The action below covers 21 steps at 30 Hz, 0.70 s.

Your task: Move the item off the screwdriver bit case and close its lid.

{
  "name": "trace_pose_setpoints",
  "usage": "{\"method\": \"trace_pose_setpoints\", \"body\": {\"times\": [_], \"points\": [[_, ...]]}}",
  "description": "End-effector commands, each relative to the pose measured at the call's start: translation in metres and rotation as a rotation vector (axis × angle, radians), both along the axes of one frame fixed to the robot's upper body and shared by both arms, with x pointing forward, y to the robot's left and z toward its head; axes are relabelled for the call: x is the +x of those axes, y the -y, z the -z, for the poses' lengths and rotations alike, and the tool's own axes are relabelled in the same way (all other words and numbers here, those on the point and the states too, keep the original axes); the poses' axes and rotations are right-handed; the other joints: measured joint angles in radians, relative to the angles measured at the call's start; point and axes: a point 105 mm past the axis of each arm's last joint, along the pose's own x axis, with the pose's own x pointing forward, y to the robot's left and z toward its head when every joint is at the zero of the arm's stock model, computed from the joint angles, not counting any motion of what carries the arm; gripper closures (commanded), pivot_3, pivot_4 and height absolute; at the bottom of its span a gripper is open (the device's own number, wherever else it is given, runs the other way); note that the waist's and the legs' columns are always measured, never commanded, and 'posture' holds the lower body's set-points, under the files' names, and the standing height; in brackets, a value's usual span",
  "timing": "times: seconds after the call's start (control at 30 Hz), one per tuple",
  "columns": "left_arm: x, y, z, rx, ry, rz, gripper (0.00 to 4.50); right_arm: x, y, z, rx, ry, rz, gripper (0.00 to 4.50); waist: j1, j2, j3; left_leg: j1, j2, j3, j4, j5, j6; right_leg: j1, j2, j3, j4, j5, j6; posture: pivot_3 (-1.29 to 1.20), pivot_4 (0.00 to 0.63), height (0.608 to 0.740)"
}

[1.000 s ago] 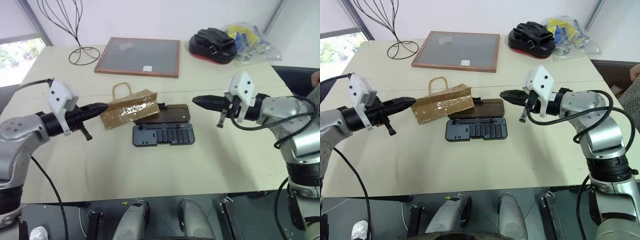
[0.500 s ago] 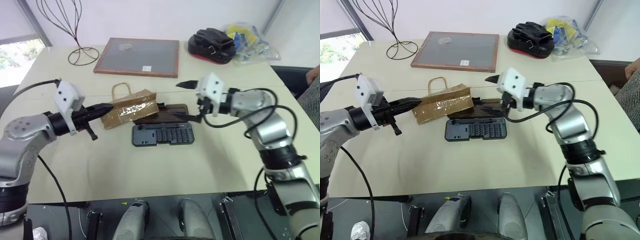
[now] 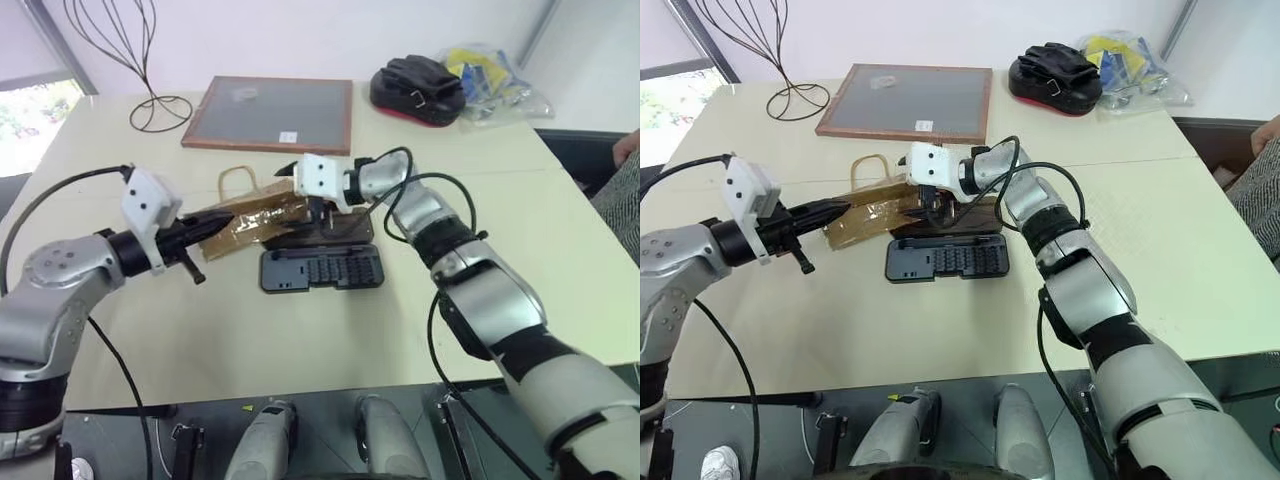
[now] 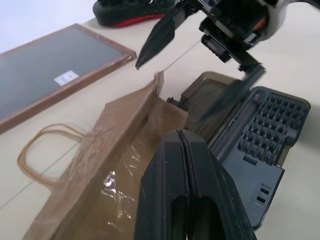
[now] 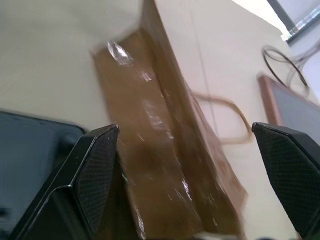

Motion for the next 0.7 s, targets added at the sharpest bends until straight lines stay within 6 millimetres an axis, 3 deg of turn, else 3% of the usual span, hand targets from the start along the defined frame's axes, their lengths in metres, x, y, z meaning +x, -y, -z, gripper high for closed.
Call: {"method": "trace_pose_setpoints", "body": {"times": [0.03, 0.37, 0.47, 0.7], "points": [[-0.008, -0.003, -0.012, 0.011, 0.06, -0.023, 4.5, 0.008, -0.004, -0.013, 0.037, 0.071, 0.041, 0.05, -0.003, 0.0, 0.0, 0.0, 0.0, 0.0, 0.0, 0.0, 0.0, 0.0, 0.0, 0.0, 0.0, 0.0, 0.0, 0.0, 0.15, 0.734], [-0.012, -0.002, -0.01, 0.004, 0.07, -0.043, 4.5, 0.017, -0.007, -0.004, 0.033, 0.106, 0.127, 0.05, -0.008, 0.0, 0.0, 0.0, 0.0, 0.0, -0.003, 0.001, -0.002, -0.003, 0.003, 0.001, 0.002, 0.001, -0.002, 0.0, 0.15, 0.734], [-0.011, -0.002, -0.009, 0.004, 0.076, -0.051, 4.5, 0.02, -0.01, -0.003, 0.032, 0.127, 0.153, 0.86, -0.011, 0.0, 0.0, 0.0, 0.0, 0.0, -0.003, 0.002, -0.002, -0.003, 0.003, 0.001, 0.002, 0.001, -0.003, 0.0, 0.15, 0.734], [-0.012, -0.002, -0.009, 0.001, 0.094, -0.077, 4.5, 0.019, -0.016, 0.0, 0.033, 0.148, 0.156, 4.43, -0.023, 0.0, 0.0, 0.0, 0.0, 0.0, -0.003, 0.002, -0.003, -0.004, 0.004, 0.002, 0.002, 0.002, -0.003, 0.0, 0.15, 0.734]]}}
